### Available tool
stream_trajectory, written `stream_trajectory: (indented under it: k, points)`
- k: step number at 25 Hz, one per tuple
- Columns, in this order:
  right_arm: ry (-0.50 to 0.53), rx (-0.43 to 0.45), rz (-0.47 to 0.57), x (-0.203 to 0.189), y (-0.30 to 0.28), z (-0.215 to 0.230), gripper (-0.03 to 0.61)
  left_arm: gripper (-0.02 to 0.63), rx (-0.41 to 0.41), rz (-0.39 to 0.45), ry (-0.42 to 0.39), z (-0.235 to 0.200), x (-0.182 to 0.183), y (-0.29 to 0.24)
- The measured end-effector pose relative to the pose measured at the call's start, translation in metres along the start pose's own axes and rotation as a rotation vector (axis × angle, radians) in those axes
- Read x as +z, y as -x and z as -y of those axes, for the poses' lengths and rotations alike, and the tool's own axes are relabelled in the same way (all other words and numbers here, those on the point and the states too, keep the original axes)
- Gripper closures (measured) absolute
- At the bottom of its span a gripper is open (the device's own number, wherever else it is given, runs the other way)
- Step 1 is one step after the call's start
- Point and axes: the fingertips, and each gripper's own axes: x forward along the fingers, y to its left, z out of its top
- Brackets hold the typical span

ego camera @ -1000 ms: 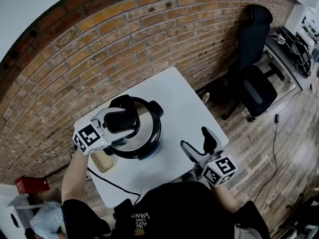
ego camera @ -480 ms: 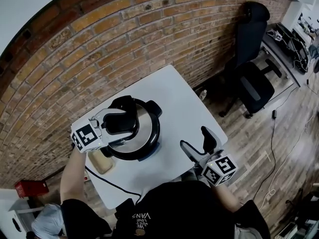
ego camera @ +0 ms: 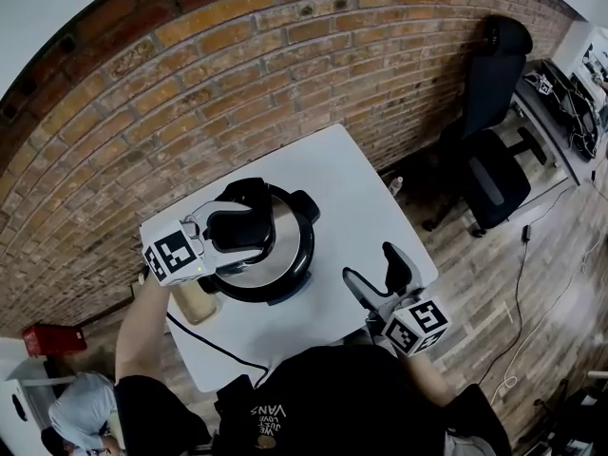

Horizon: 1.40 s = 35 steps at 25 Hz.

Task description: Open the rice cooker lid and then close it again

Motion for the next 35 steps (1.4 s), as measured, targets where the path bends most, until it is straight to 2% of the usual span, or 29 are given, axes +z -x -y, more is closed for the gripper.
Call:
stream_trajectory:
  k: [5, 16, 24, 35]
  points:
    - [-0.005, 0.031, -0.004, -0.002, -0.008, -0.002, 0.152, 0.334, 0.047, -0.006, 0.028, -0.002, 0.000, 0.001]
    - [-0.002, 0.125, -0.034, -0.004, -0.022, -0.009, 0.152, 0.334, 0.269, -0.054, 0.169, -0.013, -0.009, 0.004]
    - [0.004, 0.205, -0.073, -0.005, -0.032, -0.012, 0.152, 0.334, 0.396, -0.080, 0.247, -0.018, -0.012, 0.006]
    - [0.029, 0.344, -0.133, -0.005, -0.047, -0.010, 0.152, 0.333, 0.489, -0.086, 0.315, -0.018, -0.015, 0.009]
